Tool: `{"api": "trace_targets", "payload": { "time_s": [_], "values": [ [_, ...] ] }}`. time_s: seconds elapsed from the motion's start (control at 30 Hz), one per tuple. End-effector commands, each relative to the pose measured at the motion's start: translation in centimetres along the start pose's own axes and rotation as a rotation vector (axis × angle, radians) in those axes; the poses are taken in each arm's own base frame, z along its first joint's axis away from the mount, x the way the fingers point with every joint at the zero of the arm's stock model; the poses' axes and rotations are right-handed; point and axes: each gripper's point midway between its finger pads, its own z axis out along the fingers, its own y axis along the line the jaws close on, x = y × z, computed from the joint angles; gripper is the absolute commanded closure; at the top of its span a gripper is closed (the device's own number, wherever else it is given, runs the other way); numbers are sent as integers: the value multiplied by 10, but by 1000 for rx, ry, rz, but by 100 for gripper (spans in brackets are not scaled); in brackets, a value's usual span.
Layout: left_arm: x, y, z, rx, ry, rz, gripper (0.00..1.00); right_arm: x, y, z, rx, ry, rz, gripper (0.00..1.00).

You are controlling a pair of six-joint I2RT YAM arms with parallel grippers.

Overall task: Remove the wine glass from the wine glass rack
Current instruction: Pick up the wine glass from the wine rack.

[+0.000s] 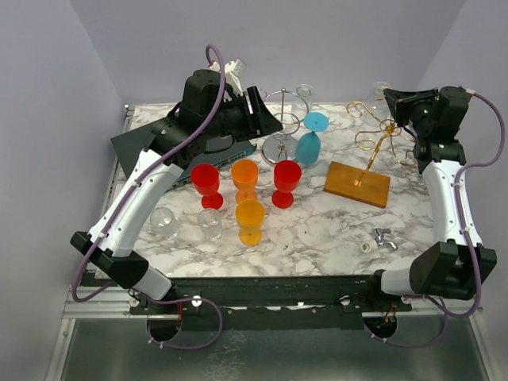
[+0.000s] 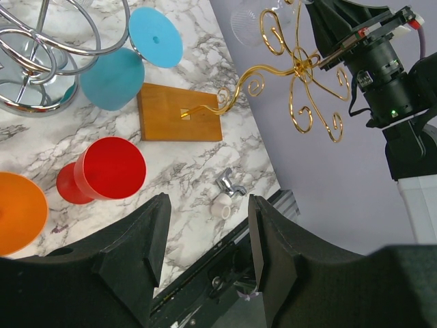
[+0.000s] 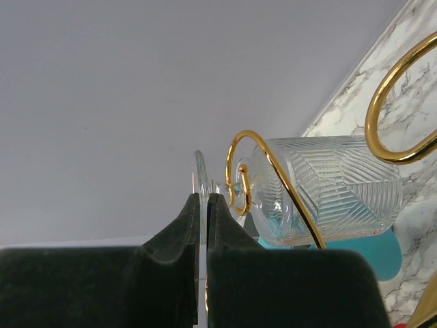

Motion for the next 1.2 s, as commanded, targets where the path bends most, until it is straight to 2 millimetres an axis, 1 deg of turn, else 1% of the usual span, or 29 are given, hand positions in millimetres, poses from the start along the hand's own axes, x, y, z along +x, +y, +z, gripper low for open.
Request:
{"api": "trace_targets", "payload": {
  "time_s": [0.0,0.33,0.57,0.93,1.17],
  "values": [
    [-7,-12,-13,40,-31,4,45,-20,45,-12,-103,-80,-40,99],
    [-8,-13,-15,42,-37,1,45,-22,51,-2,-94,-60,-34,99],
    [-9,-14,-16,44,-40,2,45,-23,50,4,-79,-56,-40,99],
    [-10,-15,-19,44,-48,6,45,-25,47,13,-63,-57,-3,99],
    [-10,-15,-21,44,-51,6,45,-31,41,18,-38,-66,2,99]
  ]
}}
